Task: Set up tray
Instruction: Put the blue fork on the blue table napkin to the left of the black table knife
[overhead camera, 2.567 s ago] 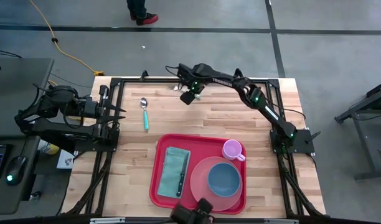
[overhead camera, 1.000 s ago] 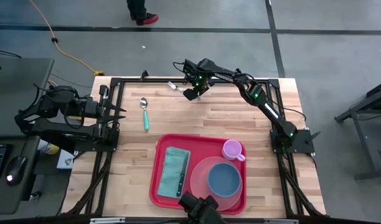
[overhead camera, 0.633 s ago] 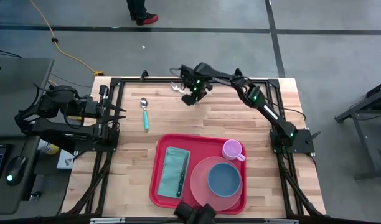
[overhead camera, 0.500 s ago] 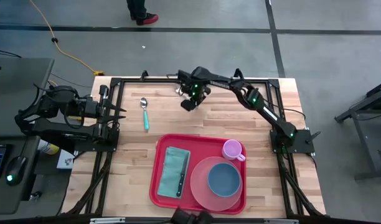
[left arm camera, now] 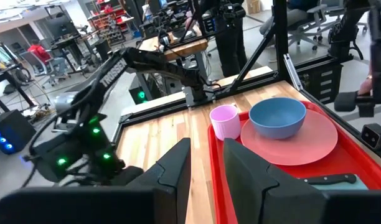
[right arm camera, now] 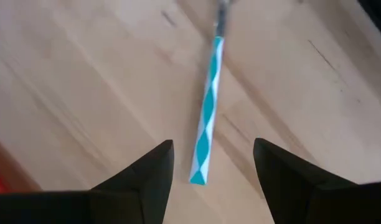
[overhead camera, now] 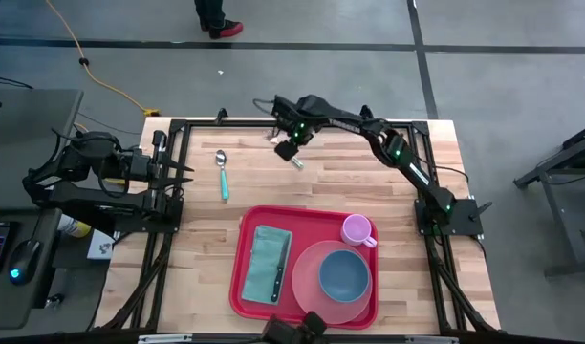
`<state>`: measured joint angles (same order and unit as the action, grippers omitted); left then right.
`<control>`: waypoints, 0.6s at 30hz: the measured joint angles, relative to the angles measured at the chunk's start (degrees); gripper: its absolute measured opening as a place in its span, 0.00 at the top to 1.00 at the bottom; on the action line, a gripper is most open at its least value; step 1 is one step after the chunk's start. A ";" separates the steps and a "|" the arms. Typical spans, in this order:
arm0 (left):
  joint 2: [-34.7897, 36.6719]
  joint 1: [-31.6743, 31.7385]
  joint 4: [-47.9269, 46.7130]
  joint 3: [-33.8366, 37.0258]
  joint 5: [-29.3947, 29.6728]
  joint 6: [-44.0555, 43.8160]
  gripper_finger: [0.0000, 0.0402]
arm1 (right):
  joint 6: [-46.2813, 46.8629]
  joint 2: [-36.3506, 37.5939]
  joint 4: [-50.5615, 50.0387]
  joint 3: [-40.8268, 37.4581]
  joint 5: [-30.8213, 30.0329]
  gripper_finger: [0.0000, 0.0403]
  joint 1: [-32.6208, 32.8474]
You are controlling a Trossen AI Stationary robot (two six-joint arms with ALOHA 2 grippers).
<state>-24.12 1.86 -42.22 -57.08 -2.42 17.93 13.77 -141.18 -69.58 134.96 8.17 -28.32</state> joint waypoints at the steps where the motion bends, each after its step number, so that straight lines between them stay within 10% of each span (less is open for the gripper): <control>1: 0.00 0.01 0.00 0.00 0.02 0.00 0.68 | 0.32 -0.02 0.17 -0.02 1.08 0.50 -0.60; 18: 0.00 0.00 0.02 0.00 -0.02 -0.21 0.68 | 2.02 -4.40 1.31 -0.02 3.82 0.50 -0.20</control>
<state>-24.12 1.86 -42.19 -57.08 -2.44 17.73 15.79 -145.58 -68.27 134.93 11.98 -28.52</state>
